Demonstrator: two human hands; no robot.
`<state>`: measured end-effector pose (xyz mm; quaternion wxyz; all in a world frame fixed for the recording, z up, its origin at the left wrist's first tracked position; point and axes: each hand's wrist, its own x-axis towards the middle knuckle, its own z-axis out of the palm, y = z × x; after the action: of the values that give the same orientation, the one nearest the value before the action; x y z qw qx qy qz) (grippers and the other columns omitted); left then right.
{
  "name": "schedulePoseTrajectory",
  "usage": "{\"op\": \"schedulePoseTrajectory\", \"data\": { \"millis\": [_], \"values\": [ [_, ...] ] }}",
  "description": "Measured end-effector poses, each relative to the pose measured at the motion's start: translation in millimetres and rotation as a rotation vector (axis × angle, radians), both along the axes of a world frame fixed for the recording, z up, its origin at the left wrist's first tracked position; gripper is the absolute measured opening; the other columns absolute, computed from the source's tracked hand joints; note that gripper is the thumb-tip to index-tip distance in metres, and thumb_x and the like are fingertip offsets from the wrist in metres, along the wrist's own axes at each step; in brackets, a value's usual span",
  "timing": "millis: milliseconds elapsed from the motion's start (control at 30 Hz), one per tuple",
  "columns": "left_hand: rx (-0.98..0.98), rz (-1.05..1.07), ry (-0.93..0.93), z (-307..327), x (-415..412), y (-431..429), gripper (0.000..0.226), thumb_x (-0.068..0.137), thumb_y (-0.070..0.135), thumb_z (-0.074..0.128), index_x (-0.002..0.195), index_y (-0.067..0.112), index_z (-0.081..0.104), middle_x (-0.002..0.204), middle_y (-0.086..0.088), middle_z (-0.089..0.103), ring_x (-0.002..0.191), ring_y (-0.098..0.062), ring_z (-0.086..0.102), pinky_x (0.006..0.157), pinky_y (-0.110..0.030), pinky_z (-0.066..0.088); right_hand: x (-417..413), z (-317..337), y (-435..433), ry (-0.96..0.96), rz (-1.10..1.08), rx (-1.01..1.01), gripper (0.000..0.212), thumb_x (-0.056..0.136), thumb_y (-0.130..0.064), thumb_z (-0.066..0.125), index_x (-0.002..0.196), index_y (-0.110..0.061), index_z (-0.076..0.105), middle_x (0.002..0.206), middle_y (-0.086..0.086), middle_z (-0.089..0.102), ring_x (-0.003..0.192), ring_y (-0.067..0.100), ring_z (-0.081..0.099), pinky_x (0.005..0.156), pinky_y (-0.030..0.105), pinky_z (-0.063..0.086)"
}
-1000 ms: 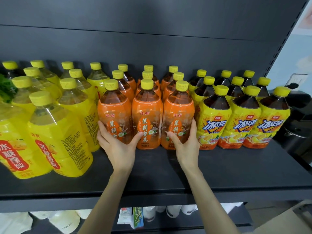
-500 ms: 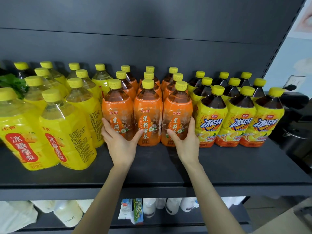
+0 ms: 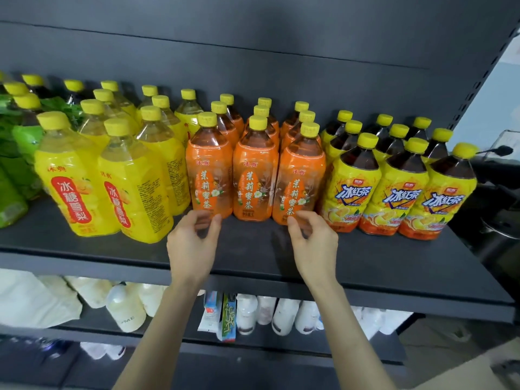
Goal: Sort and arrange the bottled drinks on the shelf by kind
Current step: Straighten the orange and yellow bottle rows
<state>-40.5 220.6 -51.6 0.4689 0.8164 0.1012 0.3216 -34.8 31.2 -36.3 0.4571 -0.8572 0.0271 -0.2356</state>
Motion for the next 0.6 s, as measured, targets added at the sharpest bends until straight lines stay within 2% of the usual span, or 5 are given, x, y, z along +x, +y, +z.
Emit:
{"op": "schedulePoseTrajectory", "data": {
  "millis": [167, 267, 400, 600],
  "values": [
    [-0.073, 0.03, -0.07, -6, -38, 19, 0.008, 0.088, 0.025, 0.066, 0.086, 0.017, 0.066, 0.074, 0.011, 0.066, 0.069, 0.002, 0.063, 0.065, -0.006, 0.046, -19, 1, 24, -0.038, 0.114, 0.048, 0.018, 0.092, -0.019, 0.063, 0.106, -0.011, 0.07, 0.099, 0.001, 0.07, 0.091, 0.014, 0.065, 0.087, 0.037, 0.053],
    [-0.077, 0.053, -0.11, 5, -50, 43, 0.005, 0.088, 0.023, 0.066, 0.084, 0.02, 0.065, 0.073, 0.02, 0.062, 0.071, 0.011, 0.061, 0.063, -0.002, 0.043, -26, 9, 46, -0.062, 0.174, 0.06, 0.015, 0.092, -0.02, 0.063, 0.103, -0.012, 0.07, 0.097, -0.001, 0.07, 0.091, 0.011, 0.065, 0.086, 0.033, 0.054],
    [-0.097, 0.048, -0.164, 19, -56, 82, 0.004, 0.088, 0.022, 0.066, 0.085, 0.019, 0.066, 0.074, 0.016, 0.065, 0.073, 0.007, 0.061, 0.064, -0.003, 0.044, -32, 20, 89, -0.115, 0.24, 0.078, 0.016, 0.092, -0.02, 0.063, 0.103, -0.012, 0.071, 0.096, -0.001, 0.07, 0.09, 0.007, 0.065, 0.084, 0.026, 0.054],
    [-0.118, -0.031, -0.143, 18, -58, 155, 0.003, 0.088, 0.019, 0.066, 0.086, 0.019, 0.068, 0.074, 0.016, 0.066, 0.072, 0.006, 0.062, 0.063, -0.002, 0.043, -36, 20, 181, -0.166, 0.258, 0.119, 0.014, 0.092, -0.017, 0.064, 0.101, -0.011, 0.07, 0.095, -0.001, 0.07, 0.09, 0.008, 0.065, 0.081, 0.028, 0.054]
  ]
}}
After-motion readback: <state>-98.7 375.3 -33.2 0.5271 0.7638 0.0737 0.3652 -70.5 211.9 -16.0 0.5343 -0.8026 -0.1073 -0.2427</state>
